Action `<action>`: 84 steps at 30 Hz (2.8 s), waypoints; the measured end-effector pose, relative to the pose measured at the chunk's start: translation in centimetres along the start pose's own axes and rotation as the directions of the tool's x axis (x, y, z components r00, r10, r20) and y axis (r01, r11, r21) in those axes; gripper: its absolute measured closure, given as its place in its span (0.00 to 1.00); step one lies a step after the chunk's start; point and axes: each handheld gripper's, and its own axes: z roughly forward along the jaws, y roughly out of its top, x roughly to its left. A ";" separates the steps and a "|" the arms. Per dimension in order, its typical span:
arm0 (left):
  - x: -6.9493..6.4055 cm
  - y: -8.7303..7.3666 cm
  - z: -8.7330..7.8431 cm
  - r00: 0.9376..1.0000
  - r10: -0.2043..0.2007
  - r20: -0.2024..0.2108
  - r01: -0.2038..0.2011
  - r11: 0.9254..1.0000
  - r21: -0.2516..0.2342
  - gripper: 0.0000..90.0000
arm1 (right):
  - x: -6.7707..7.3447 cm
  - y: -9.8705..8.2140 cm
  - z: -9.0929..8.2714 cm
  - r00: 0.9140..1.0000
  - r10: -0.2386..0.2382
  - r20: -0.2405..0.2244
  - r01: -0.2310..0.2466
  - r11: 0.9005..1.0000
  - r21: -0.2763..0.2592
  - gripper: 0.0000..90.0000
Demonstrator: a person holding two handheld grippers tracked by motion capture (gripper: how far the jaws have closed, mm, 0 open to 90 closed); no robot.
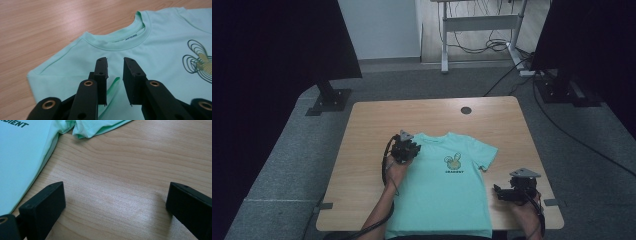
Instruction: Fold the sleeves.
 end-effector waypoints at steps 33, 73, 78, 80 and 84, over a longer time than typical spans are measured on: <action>8.1 -4.5 -4.0 0.980 -0.178 -0.091 0.181 0.983 0.029 0.45 | 0.0 0.0 0.0 1.000 0.001 0.000 -0.001 1.000 0.000 0.02; 4.0 -7.1 -4.6 0.994 0.025 -0.105 -0.014 0.995 0.100 0.35 | 0.0 0.0 0.0 1.000 0.001 0.000 -0.001 1.000 0.000 0.02; 4.2 -7.4 -4.7 0.990 0.039 -0.139 -0.025 0.995 0.098 0.34 | 0.0 0.0 0.0 1.000 0.001 0.000 -0.001 1.000 0.000 0.02; 4.2 -7.3 -5.0 0.992 0.023 -0.124 -0.013 0.997 0.081 0.34 | 0.0 0.0 0.0 1.000 0.001 0.000 -0.001 1.000 0.000 0.02; 3.6 -7.3 -5.1 0.997 0.023 -0.078 -0.017 0.997 0.075 0.32 | 0.0 0.0 0.0 1.000 0.001 0.000 -0.001 1.000 0.000 0.02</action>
